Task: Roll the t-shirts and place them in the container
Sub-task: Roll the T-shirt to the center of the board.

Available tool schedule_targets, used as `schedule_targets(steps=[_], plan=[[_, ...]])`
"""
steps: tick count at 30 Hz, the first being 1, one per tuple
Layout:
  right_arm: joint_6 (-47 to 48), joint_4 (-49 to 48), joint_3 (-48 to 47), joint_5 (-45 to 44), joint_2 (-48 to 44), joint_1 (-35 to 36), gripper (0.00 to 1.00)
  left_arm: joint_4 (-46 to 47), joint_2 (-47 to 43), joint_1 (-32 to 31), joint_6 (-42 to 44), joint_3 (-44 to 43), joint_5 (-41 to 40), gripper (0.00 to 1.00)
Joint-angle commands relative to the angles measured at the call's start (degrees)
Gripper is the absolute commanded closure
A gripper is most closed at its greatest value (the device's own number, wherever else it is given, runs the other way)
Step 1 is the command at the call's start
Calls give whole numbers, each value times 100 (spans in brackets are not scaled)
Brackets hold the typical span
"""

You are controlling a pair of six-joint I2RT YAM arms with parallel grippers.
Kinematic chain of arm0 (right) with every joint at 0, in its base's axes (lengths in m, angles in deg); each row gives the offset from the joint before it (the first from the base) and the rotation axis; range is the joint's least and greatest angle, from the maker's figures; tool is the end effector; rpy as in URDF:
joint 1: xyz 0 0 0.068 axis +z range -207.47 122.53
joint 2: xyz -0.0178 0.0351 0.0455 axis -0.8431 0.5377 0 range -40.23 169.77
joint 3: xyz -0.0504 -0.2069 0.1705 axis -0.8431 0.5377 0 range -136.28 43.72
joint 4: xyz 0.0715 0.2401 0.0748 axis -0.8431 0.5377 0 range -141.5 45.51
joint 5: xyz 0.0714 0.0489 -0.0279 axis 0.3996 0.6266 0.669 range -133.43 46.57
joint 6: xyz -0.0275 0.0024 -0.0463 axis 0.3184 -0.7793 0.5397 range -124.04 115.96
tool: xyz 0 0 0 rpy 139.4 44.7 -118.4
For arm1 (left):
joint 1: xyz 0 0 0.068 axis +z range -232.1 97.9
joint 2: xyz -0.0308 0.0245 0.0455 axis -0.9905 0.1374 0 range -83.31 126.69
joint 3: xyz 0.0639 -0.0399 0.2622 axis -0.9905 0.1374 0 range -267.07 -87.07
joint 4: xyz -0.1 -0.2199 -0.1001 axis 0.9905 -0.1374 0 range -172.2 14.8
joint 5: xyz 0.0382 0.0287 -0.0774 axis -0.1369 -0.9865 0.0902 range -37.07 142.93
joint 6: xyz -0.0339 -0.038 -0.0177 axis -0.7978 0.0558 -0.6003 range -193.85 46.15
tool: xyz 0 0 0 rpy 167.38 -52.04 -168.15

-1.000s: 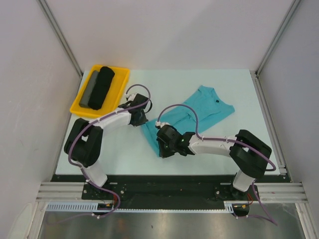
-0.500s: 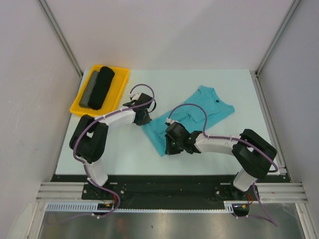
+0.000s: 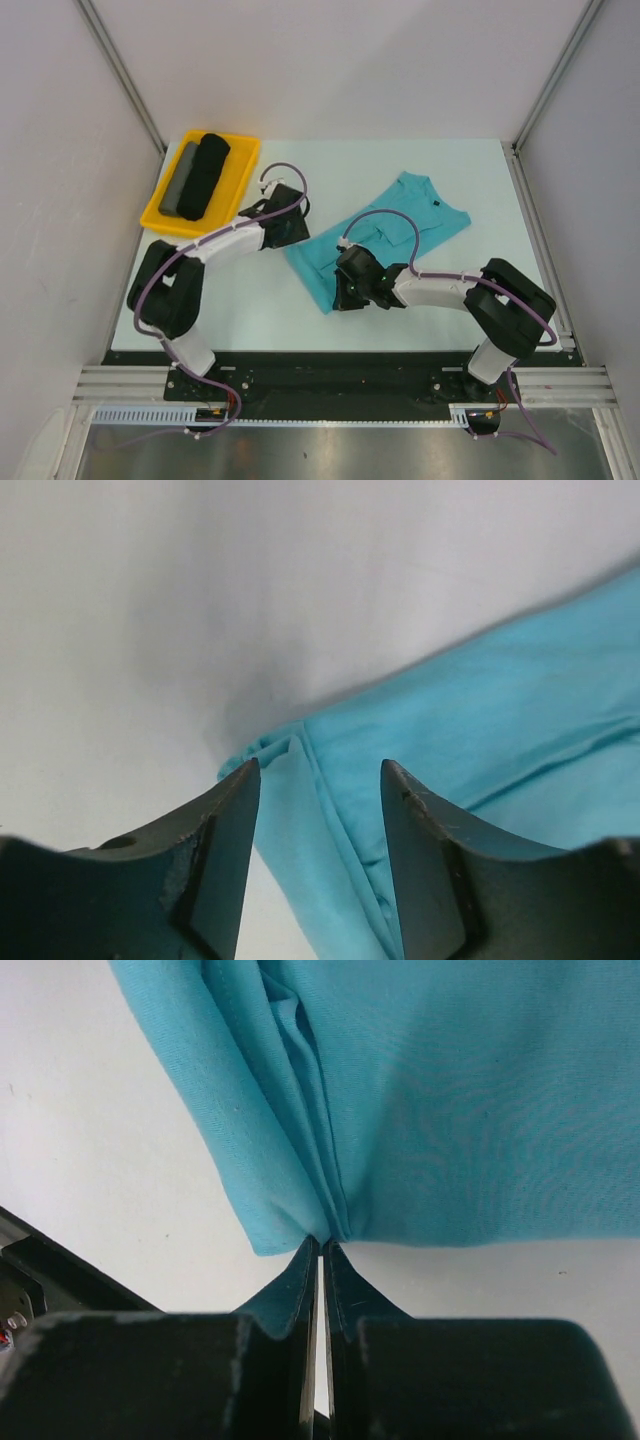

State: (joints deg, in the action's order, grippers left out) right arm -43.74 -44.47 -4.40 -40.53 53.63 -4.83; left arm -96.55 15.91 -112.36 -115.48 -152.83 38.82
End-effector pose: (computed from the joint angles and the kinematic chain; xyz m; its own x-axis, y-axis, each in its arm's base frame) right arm 0.1916 0.2539 0.1561 -0.8907 -0.1154 -0.4398 -0.3165 0.8517 0.4175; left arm 0.3174 -0.1751 0.2003 -0.7717 -0.2957 -0.5631 -0.1944 0.9526 -0.2339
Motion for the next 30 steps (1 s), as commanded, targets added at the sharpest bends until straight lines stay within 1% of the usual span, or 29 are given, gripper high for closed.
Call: schedule_targets(steps=[1, 3, 5, 7, 8, 9, 10, 11, 12, 13, 14, 15, 20, 25, 30], plan=[[-134, -105, 39, 27, 44, -43, 94, 289, -999, 20, 286, 247, 145, 42], [-152, -105, 31, 36, 62, -52, 94, 315, -1281, 46, 278, 519, 180, 39], [-187, -123, 39, 62, 79, -70, 94, 324, -1658, 64, 313, 782, 233, 39], [-187, -140, 39, 53, 79, -61, 94, 411, -1905, 64, 304, 1002, 399, 44], [-204, -123, 39, 36, 79, -61, 94, 499, -2115, 64, 269, 1273, 513, 48], [-204, -114, 39, 27, 79, -61, 94, 613, -2230, 64, 234, 1450, 706, 57], [-204, -123, 31, 18, 71, -61, 94, 797, -2301, 64, 138, 1626, 1108, 62], [-213, -114, 39, 9, 79, -70, 94, 1068, -2363, 55, 76, 1897, 1312, 68], [-213, -96, 39, 1, 62, -61, 94, 1184, -2372, 55, 6, 2004, 1410, 77], [-231, -96, 39, -26, 70, -61, 94, 1298, -2346, 12, -90, 2101, 1698, 80], [-231, -88, 39, -17, 71, -61, 94, 1473, -2311, -6, -126, 2215, 1779, 86], [-240, -96, 39, -17, 62, -61, 94, 1527, -2206, -32, -161, 2242, 1832, 88], [-257, -44, 39, -61, 36, -61, 94, 1826, -1828, -182, -311, 2287, 2096, 91], [-257, -17, 39, -105, -8, -70, 94, 1914, -1433, -208, -346, 2216, 2097, 92], [-257, 9, 39, -123, -79, -87, 94, 1976, -1238, -208, -364, 2181, 2123, 92]])
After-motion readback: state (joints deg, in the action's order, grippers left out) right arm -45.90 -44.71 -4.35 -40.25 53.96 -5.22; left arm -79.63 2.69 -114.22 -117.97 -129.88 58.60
